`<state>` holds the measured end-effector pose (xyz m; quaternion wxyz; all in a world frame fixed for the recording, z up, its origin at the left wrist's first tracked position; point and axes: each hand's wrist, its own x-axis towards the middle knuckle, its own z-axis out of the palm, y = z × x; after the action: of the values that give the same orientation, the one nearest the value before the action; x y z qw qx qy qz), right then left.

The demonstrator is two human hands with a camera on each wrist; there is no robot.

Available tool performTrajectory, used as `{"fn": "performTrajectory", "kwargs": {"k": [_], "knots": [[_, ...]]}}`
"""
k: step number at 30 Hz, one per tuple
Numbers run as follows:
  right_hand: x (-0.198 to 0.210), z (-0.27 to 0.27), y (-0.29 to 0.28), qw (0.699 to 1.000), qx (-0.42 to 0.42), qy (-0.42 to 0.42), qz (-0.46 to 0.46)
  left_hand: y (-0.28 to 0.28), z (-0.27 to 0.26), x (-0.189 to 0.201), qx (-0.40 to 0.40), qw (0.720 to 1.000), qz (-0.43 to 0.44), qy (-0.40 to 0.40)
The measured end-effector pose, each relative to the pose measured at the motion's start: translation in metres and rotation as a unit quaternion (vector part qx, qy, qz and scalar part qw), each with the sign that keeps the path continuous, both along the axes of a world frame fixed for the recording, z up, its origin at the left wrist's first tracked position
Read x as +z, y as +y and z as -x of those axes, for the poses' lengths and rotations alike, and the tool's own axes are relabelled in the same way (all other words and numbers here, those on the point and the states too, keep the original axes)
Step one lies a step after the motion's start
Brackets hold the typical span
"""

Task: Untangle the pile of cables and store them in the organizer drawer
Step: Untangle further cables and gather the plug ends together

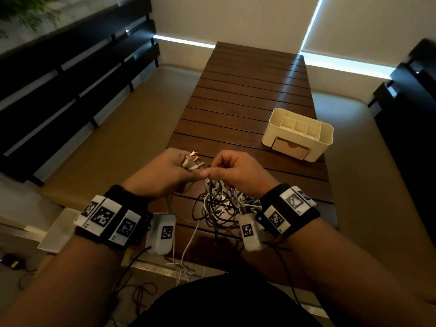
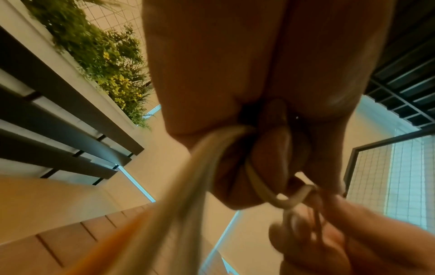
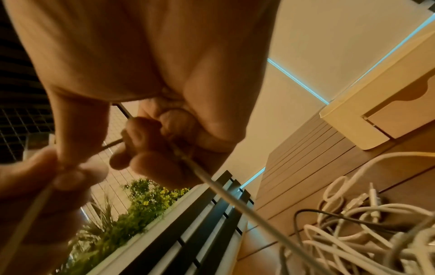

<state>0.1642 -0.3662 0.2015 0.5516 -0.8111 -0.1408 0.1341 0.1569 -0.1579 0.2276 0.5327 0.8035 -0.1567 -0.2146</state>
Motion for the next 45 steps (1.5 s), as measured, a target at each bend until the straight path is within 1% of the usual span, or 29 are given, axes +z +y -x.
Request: {"fn": "performTrajectory", "kwargs": {"k": [2, 5, 6, 7, 8, 10, 12, 14, 15, 17, 21, 23, 24, 26, 29, 31, 32, 34, 36, 37, 39, 41, 43, 45], "knots": [[-0.011, 0.003, -0.005, 1.0, 0.003, 0.017, 0.023, 0.009, 0.001, 0.003, 0.044, 0.999, 0.002, -0.02], [-0.032, 0.006, -0.025, 0.996, -0.044, 0.067, 0.026, 0.034, -0.003, 0.001, 0.148, 0.987, 0.054, -0.01], [-0.036, 0.007, -0.03, 0.995, -0.057, 0.08, 0.016, 0.041, -0.004, -0.002, 0.174, 0.983, 0.051, -0.009], [-0.038, 0.008, -0.034, 0.994, -0.063, 0.084, 0.012, 0.045, -0.005, -0.006, 0.188, 0.982, 0.028, -0.012], [-0.037, 0.007, -0.035, 0.995, -0.066, 0.073, 0.028, 0.045, -0.004, -0.009, 0.194, 0.981, -0.004, -0.014], [-0.029, 0.005, -0.031, 0.993, -0.051, 0.023, 0.108, 0.035, -0.002, -0.016, 0.193, 0.98, -0.048, -0.03], [-0.019, 0.002, -0.021, 0.983, -0.005, -0.012, 0.186, 0.019, 0.002, -0.019, 0.185, 0.98, -0.051, -0.056], [-0.012, 0.0, -0.01, 0.971, 0.04, -0.043, 0.232, 0.002, 0.006, -0.019, 0.16, 0.983, -0.051, -0.079], [-0.01, 0.0, -0.006, 0.97, 0.047, -0.06, 0.232, -0.006, 0.007, -0.02, 0.135, 0.985, -0.058, -0.089], [-0.004, 0.001, -0.002, 0.976, 0.034, -0.082, 0.196, -0.016, 0.011, -0.022, 0.09, 0.989, -0.064, -0.094], [0.001, 0.002, -0.004, 0.985, 0.003, -0.103, 0.135, -0.016, 0.01, -0.025, 0.061, 0.995, -0.05, -0.059], [0.001, 0.002, -0.005, 0.988, -0.011, -0.106, 0.116, -0.015, 0.011, -0.023, 0.054, 0.995, -0.051, -0.061], [0.001, 0.002, -0.005, 0.988, -0.015, -0.102, 0.112, -0.014, 0.012, -0.022, 0.064, 0.995, -0.042, -0.067], [0.0, 0.003, -0.006, 0.99, -0.019, -0.087, 0.111, -0.01, 0.01, -0.019, 0.12, 0.991, 0.004, -0.067], [-0.01, 0.005, -0.015, 0.991, -0.044, -0.053, 0.112, 0.009, 0.004, -0.013, 0.235, 0.966, 0.087, -0.059], [-0.017, 0.006, -0.023, 0.99, -0.064, -0.039, 0.119, 0.024, 0.002, -0.012, 0.269, 0.957, 0.089, -0.059], [-0.018, 0.006, -0.025, 0.989, -0.073, -0.039, 0.121, 0.028, 0.002, -0.013, 0.265, 0.96, 0.068, -0.058], [-0.019, 0.004, -0.027, 0.987, -0.091, -0.053, 0.12, 0.027, 0.003, -0.019, 0.235, 0.971, -0.005, -0.051], [-0.016, 0.0, -0.027, 0.982, -0.096, -0.075, 0.141, 0.02, 0.003, -0.025, 0.225, 0.97, -0.07, -0.06], [-0.015, -0.003, -0.027, 0.978, -0.091, -0.082, 0.171, 0.017, 0.003, -0.026, 0.234, 0.966, -0.085, -0.07], [-0.019, -0.008, -0.029, 0.96, -0.075, -0.09, 0.255, 0.014, 0.003, -0.027, 0.259, 0.958, -0.087, -0.083], [-0.022, -0.01, -0.03, 0.943, -0.06, -0.097, 0.313, 0.012, 0.005, -0.025, 0.269, 0.955, -0.076, -0.099], [-0.021, -0.009, -0.028, 0.934, -0.039, -0.106, 0.34, 0.008, 0.007, -0.022, 0.259, 0.956, -0.065, -0.119], [-0.017, -0.007, -0.021, 0.933, -0.014, -0.12, 0.339, -0.001, 0.009, -0.02, 0.231, 0.964, -0.054, -0.124]]}}
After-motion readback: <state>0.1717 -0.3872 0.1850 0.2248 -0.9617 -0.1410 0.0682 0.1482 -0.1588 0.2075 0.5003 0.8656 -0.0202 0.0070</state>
